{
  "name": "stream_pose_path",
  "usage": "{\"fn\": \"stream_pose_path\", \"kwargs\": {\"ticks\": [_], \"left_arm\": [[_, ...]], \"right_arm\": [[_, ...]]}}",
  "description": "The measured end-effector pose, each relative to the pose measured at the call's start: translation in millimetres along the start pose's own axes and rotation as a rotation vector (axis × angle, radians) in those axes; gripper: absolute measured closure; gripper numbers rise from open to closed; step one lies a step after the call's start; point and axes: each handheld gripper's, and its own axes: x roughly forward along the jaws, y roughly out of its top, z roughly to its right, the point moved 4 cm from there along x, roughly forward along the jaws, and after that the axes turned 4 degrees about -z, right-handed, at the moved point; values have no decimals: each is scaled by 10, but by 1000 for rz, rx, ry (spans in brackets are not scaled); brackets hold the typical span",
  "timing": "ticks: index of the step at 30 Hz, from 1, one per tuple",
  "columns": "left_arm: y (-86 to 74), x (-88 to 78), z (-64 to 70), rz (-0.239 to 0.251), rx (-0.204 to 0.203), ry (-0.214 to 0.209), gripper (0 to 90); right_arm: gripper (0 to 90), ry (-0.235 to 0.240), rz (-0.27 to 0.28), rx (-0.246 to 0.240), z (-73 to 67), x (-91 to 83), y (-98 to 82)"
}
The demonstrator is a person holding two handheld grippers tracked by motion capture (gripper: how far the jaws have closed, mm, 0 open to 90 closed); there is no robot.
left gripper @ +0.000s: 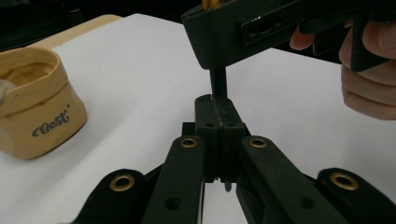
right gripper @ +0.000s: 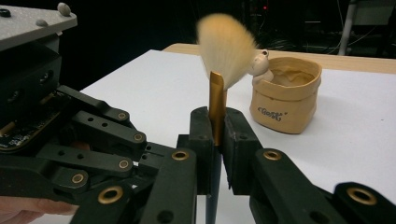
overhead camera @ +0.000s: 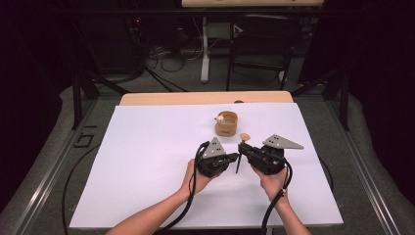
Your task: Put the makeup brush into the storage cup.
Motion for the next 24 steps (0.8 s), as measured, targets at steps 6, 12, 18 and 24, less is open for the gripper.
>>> {"fn": "stream_pose_path", "kwargs": {"ticks": [6,12,18,24], "left_arm": [[-35,-5,-10,-29,-13,-39,689],[-87,-79,-24,-64,4,-17,370],[-231,-224,-104,-98,-1,-11,197],[-411,-456,-250,-103,-27,25,144]], "right_arm": [[839,-23,9,-34,-7,-38,20],[839,-40,9,-80,-43,-41,26],[839,-52,-3,-115,-50,-49,6],[839,-57,-4,-135,-44,-69,11]]}}
